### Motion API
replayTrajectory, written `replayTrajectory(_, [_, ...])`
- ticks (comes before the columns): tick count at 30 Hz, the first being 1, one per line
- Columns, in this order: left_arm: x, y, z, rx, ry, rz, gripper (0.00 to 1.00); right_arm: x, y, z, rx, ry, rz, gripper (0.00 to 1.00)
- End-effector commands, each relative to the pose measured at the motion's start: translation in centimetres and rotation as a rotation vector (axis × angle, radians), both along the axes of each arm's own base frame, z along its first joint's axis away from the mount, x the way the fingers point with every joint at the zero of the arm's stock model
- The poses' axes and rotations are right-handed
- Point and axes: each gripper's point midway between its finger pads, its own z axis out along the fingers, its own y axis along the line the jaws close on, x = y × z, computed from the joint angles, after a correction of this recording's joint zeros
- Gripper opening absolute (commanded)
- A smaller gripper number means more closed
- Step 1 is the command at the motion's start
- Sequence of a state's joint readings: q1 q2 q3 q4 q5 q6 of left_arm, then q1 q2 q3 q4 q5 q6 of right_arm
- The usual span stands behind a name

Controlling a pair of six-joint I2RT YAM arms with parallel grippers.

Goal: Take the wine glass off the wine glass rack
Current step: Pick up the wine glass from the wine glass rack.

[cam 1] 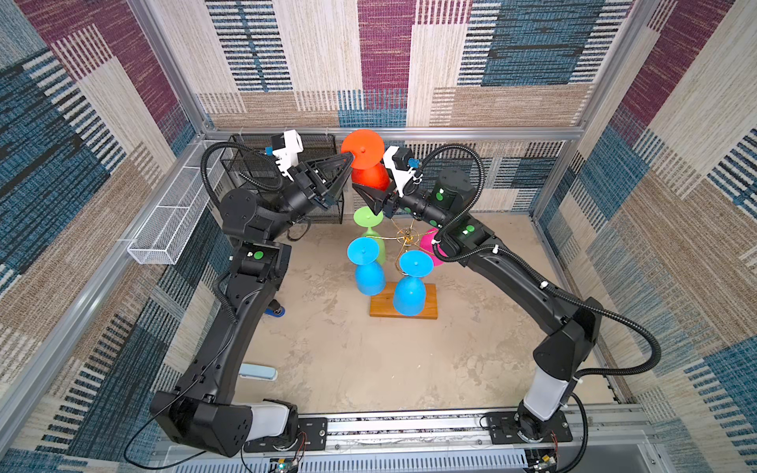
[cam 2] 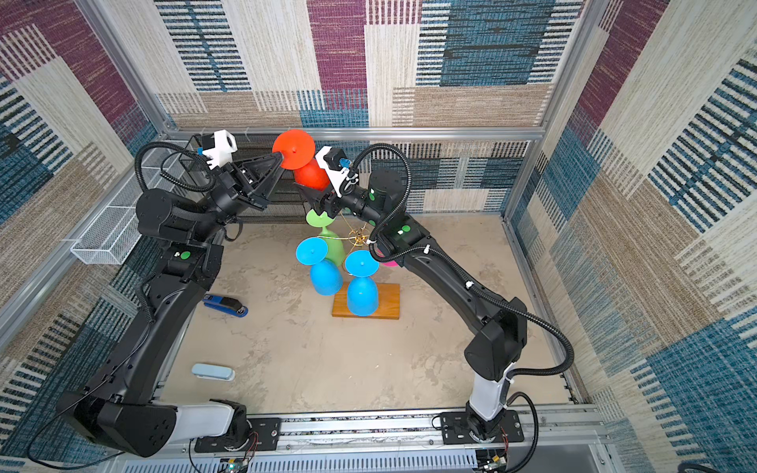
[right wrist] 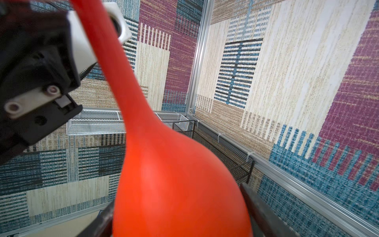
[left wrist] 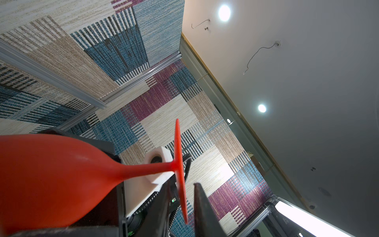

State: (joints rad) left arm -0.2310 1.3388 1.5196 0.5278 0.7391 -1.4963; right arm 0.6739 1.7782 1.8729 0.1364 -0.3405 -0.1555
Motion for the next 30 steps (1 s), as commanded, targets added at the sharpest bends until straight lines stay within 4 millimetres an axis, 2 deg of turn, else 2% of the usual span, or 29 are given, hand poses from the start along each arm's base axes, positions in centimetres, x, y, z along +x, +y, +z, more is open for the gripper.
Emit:
replayTrajectory(1, [-1.0,0.2,1.1,-0.006,-0.074,0.005,0.38,-0.6,-0.7,1.1,0.036,0.05,0.001,0.72])
replayTrajectory(5, [-1.4,0.3,1.4,0.008,-0.112,0.025,0.45,-0.4,-1.4,1.1,0.017,0.106,-0.039,0.72])
replayTrajectory(11, [-0.8,0.2,0.4,0.14,-0.23,0.133,0.51,-0.6,-3.4,1.0,-0.057,0.23,-0.131,0.72])
replayTrajectory(14, [0.2,0.8,-0.7,0.204,-0.297,0.247,0.55,-1.1,-4.7,0.5,-0.098,0.269,-0.171,0.72])
replayTrajectory(20, [3.6,2.2,-3.1,0.383,-0.407,0.51,0.64,-1.7,-7.5,0.0,-0.146,0.315,-0.281,0.72])
replayTrajectory(24, [4.3,2.6,-3.2,0.473,-0.6,0.648,0.66,-2.3,-8.1,-0.7,-0.174,0.351,-0.291,0.72])
replayTrajectory(28, [3.4,2.5,-2.4,0.522,-0.936,0.814,0.62,-2.5,-8.3,-1.2,-0.203,0.377,-0.297,0.72])
replayTrajectory(30, [3.7,2.0,-3.2,0.576,-1.055,0.853,0.62,-2.3,-8.4,-1.6,-0.225,0.39,-0.305,0.71])
